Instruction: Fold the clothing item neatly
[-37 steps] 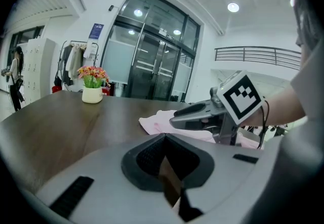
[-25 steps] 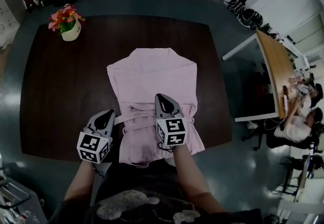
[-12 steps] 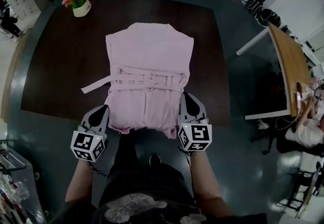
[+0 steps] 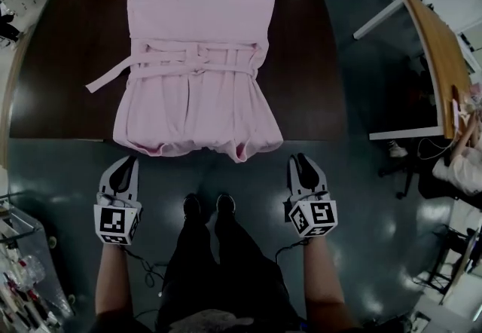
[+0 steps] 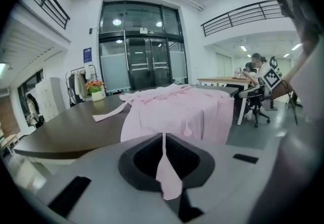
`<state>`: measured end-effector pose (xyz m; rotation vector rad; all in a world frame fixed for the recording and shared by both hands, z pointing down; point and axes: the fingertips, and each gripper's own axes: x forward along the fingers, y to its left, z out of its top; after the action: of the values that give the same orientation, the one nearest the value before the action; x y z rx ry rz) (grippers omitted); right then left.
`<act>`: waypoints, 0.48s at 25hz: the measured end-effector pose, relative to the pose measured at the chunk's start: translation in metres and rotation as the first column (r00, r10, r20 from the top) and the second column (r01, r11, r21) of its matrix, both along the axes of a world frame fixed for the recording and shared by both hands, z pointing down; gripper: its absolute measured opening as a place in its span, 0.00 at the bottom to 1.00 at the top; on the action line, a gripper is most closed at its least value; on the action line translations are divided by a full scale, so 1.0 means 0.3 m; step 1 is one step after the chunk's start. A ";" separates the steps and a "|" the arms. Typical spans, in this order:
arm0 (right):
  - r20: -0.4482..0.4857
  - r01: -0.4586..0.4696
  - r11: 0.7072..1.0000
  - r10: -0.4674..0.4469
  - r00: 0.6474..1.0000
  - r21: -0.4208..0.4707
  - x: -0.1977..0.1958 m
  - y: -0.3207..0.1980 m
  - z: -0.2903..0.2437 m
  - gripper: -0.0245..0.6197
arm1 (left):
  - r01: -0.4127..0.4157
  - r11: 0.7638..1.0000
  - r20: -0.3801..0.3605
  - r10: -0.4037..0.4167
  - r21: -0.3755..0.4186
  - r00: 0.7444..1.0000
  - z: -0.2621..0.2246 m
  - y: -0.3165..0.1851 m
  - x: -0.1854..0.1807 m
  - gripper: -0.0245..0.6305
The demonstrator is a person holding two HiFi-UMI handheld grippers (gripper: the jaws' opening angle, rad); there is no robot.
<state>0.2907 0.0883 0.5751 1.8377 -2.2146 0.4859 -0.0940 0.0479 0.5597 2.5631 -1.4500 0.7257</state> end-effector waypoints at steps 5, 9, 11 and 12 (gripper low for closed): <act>-0.070 0.100 0.985 -0.111 0.991 -0.142 -0.041 0.048 0.375 0.30 | 0.063 0.998 0.012 -0.063 -0.003 0.998 0.303 0.058 -0.137 0.15; -0.114 0.180 0.964 -0.205 0.972 -0.193 -0.078 0.000 0.650 0.47 | 0.032 0.998 0.012 -0.032 -0.050 0.999 0.600 0.030 -0.191 0.36; -0.142 0.202 0.959 -0.232 0.962 -0.199 -0.079 -0.039 0.755 0.51 | 0.000 0.999 0.026 0.002 -0.052 1.000 0.727 0.009 -0.194 0.37; -0.153 0.205 0.959 -0.236 0.960 -0.196 -0.073 -0.059 0.792 0.52 | -0.022 0.998 0.026 0.023 -0.052 0.999 0.777 -0.002 -0.187 0.38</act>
<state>0.2688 0.0707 0.8129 1.4617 -2.1472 0.4446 -0.1501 0.0474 0.7928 2.5441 -1.3929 0.7921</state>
